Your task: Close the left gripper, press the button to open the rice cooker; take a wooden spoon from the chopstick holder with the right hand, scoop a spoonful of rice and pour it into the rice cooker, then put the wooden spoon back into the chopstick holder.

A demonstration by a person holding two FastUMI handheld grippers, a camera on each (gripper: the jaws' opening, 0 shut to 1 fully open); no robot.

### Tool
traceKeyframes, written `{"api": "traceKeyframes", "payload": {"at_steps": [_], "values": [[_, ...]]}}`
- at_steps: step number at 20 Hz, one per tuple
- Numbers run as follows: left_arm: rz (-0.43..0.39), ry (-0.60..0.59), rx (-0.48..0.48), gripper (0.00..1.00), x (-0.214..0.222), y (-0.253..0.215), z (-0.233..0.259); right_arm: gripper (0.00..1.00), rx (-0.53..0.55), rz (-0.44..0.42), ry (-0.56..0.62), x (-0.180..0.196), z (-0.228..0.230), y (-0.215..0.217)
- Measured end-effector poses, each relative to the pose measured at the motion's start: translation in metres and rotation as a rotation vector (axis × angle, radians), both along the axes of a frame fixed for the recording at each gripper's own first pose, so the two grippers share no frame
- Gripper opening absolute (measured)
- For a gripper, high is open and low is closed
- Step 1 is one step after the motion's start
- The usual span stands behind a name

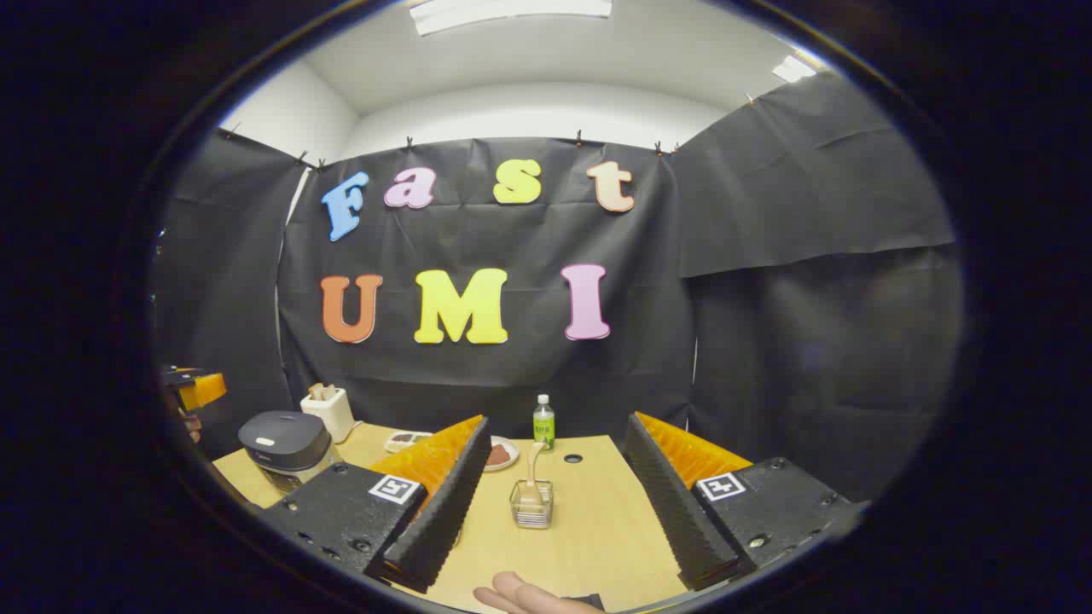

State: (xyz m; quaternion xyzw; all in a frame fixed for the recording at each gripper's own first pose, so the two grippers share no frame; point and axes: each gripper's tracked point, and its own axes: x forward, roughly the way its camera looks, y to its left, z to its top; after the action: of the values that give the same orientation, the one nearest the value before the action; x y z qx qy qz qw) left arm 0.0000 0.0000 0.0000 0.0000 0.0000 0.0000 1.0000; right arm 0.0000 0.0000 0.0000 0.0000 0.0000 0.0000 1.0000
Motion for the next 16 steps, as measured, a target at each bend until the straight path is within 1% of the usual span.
{"api": "traceKeyframes", "payload": {"at_steps": [2, 4, 5, 6, 8, 9, 11, 16], "values": [[-0.011, -0.006, 0.008, 0.94, -0.001, -0.003, 0.002, 0.93, -0.002, -0.004, 0.009, 0.001, -0.003, -0.005], [-0.009, -0.014, 0.019, 0.94, -0.001, -0.002, 0.002, 1.00, -0.001, -0.003, 0.014, 0.003, -0.006, -0.008], [-0.002, -0.005, 0.017, 0.94, 0.001, 0.000, 0.000, 0.93, 0.002, -0.003, 0.017, 0.004, -0.007, -0.010], [-0.001, 0.003, 0.007, 0.94, 0.001, 0.001, -0.002, 1.00, 0.006, -0.001, 0.020, 0.004, -0.008, -0.010], [-0.016, 0.018, -0.020, 0.94, 0.004, -0.003, -0.005, 1.00, 0.013, 0.003, 0.024, 0.005, -0.010, -0.011], [-0.012, 0.020, -0.020, 0.94, 0.005, -0.002, -0.005, 0.93, 0.017, 0.001, 0.024, 0.006, -0.011, -0.013], [0.007, 0.015, -0.004, 0.94, 0.006, 0.004, -0.006, 0.93, 0.019, -0.001, 0.024, 0.006, -0.012, -0.016], [0.014, 0.001, 0.018, 0.94, 0.009, 0.005, -0.007, 0.93, 0.020, -0.024, 0.001, 0.005, -0.008, -0.026]]}}
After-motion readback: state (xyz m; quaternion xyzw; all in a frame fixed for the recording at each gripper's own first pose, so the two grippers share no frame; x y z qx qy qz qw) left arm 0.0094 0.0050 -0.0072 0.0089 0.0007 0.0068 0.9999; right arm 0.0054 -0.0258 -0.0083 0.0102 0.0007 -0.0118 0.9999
